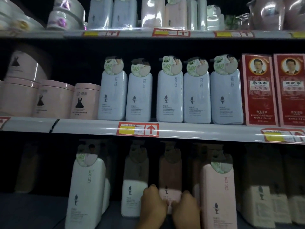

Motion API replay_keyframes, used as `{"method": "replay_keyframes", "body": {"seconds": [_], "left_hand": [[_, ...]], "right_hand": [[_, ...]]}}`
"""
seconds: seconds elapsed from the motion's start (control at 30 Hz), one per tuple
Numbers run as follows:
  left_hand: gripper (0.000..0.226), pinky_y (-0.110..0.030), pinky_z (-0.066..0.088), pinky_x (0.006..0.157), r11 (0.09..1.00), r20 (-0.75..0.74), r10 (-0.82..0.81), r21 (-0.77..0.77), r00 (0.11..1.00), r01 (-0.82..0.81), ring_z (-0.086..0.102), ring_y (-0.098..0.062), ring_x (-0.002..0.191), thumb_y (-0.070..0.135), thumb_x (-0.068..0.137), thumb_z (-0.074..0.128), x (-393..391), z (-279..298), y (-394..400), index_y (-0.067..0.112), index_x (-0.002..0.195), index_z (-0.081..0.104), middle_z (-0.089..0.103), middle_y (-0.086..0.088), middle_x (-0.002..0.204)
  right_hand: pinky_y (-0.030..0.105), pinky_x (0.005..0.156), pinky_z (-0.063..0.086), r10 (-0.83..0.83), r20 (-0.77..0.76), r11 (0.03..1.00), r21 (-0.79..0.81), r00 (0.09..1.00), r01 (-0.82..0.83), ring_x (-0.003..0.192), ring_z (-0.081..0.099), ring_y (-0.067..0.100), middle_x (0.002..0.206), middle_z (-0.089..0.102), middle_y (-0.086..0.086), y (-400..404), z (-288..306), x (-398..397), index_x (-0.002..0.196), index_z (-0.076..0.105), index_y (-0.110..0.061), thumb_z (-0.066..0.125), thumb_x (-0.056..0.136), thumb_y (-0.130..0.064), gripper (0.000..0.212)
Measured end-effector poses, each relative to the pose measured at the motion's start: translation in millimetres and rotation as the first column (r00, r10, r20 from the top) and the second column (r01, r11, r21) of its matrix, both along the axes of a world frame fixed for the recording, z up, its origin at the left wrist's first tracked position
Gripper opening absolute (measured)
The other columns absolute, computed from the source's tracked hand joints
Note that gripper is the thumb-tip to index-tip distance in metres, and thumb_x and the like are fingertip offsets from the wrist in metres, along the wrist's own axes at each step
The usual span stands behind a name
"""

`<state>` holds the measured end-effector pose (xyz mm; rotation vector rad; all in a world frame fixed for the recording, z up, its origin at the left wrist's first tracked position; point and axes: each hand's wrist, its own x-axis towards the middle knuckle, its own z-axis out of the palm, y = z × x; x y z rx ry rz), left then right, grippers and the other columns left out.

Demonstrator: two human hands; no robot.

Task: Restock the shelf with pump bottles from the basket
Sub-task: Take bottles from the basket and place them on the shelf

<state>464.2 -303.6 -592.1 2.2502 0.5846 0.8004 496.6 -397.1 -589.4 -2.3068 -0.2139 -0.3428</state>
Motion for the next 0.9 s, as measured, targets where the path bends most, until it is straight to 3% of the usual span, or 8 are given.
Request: {"method": "replay_keyframes", "body": {"seconds": [0.17, 0.3, 0.47, 0.6, 0.7, 0.83, 0.9], "left_hand": [[0.015, -0.027, 0.05, 0.07, 0.999, 0.078, -0.007, -0.052, 0.997, 0.011, 0.061, -0.015, 0.082, 0.019, 0.087, 0.068, -13.7, 3.3, -7.9, 0.013, 0.095, 0.057, 0.063, 0.0, 0.092], [0.018, -0.023, 0.046, 0.073, 0.993, 0.193, -0.048, -0.099, 0.98, 0.069, 0.063, -0.014, 0.088, 0.026, 0.089, 0.069, -38.7, 9.4, -16.8, 0.017, 0.104, 0.065, 0.069, 0.001, 0.099], [0.019, -0.009, 0.048, 0.061, 0.928, 0.39, -0.142, -0.266, 0.91, 0.259, 0.069, -0.01, 0.085, 0.015, 0.089, 0.071, -92.7, -1.8, -31.1, 0.019, 0.107, 0.067, 0.073, -0.001, 0.098], [0.018, -0.023, 0.057, 0.069, 0.835, 0.474, -0.224, -0.358, 0.852, 0.418, 0.075, -0.015, 0.082, 0.012, 0.085, 0.076, -146.8, -47.7, -43.2, 0.019, 0.101, 0.07, 0.077, -0.006, 0.093], [0.017, -0.039, 0.06, 0.08, 0.787, 0.435, -0.218, -0.451, 0.874, 0.421, 0.075, -0.018, 0.085, 0.007, 0.085, 0.076, -182.8, -105.9, -53.5, 0.018, 0.098, 0.072, 0.078, -0.003, 0.087], [0.015, -0.046, 0.062, 0.08, 0.763, 0.22, -0.28, -0.54, 0.934, 0.356, 0.074, -0.018, 0.083, 0.013, 0.086, 0.076, -218.6, -192.7, -68.9, 0.022, 0.097, 0.071, 0.077, 0.001, 0.087], [0.018, -0.045, 0.062, 0.08, 0.766, 0.097, -0.309, -0.564, 0.946, 0.308, 0.074, -0.019, 0.085, 0.01, 0.085, 0.076, -230.9, -234.2, -75.2, 0.021, 0.098, 0.071, 0.077, -0.002, 0.092]], "right_hand": [[0.03, 0.085, 0.05, 0.069, 0.035, 0.992, 0.099, 0.997, -0.072, 0.108, 0.066, 0.029, 0.116, 0.069, 0.015, -5.9, -3.9, -13.7, 0.105, 0.06, -0.006, 0.057, 0.094, -0.028, 0.025], [0.032, 0.088, 0.05, 0.182, 0.064, 0.975, 0.121, 0.981, -0.189, 0.111, 0.065, 0.031, 0.119, 0.069, 0.016, -14.2, 0.7, -44.0, 0.116, 0.06, -0.003, 0.054, 0.097, -0.03, 0.034], [0.026, 0.085, 0.056, 0.348, 0.222, 0.9, 0.193, 0.911, -0.391, 0.091, 0.068, 0.007, 0.102, 0.074, -0.004, -41.6, -8.8, -104.3, 0.109, 0.065, -0.025, 0.053, 0.097, -0.021, 0.018], [0.016, 0.079, 0.055, 0.453, 0.28, 0.792, 0.308, 0.846, -0.527, 0.09, 0.069, -0.002, 0.096, 0.075, -0.011, -77.0, -57.7, -161.6, 0.105, 0.066, -0.03, 0.06, 0.094, -0.012, 0.022], [0.012, 0.073, 0.053, 0.482, 0.223, 0.784, 0.322, 0.847, -0.531, 0.089, 0.069, -0.001, 0.093, 0.074, -0.011, -106.0, -111.5, -190.0, 0.104, 0.067, -0.03, 0.063, 0.094, -0.016, 0.017], [0.007, 0.062, 0.043, 0.566, 0.054, 0.817, 0.096, 0.823, -0.568, 0.076, 0.062, -0.007, 0.081, 0.065, -0.021, -140.8, -196.6, -199.7, 0.098, 0.066, -0.028, 0.059, 0.098, -0.023, 0.008], [0.014, 0.061, 0.045, 0.551, -0.041, 0.834, -0.012, 0.833, -0.552, 0.069, 0.062, -0.003, 0.075, 0.065, -0.016, -157.9, -245.5, -196.8, 0.091, 0.065, -0.026, 0.057, 0.095, -0.024, 0.01]]}}
